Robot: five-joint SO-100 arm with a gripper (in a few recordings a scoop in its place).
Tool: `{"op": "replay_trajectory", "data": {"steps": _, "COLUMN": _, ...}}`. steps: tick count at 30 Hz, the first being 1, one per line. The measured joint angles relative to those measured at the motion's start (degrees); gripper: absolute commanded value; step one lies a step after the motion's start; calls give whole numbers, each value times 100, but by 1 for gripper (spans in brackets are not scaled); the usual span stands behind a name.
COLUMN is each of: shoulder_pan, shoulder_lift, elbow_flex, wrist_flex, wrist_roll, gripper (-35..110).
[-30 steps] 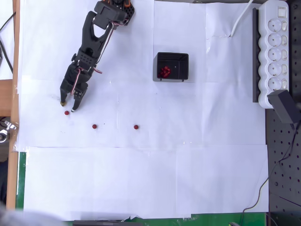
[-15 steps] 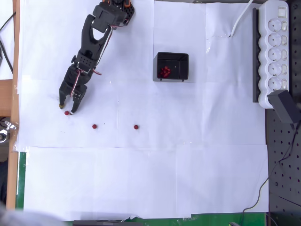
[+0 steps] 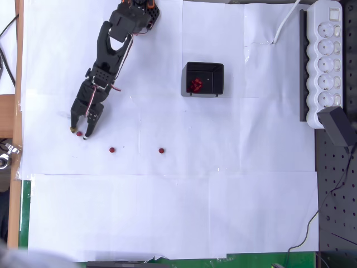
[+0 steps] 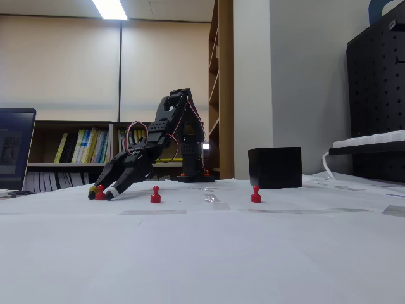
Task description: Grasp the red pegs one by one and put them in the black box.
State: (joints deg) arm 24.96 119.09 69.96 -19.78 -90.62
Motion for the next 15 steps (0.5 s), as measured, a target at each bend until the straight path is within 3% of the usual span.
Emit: {"op": "replay_trajectory", "data": {"steps": 15, "shoulder_pan": -53, "shoulder_lift": 35, "elbow_flex": 0, "wrist_flex": 0, "wrist_roll": 53, "gripper": 8}}
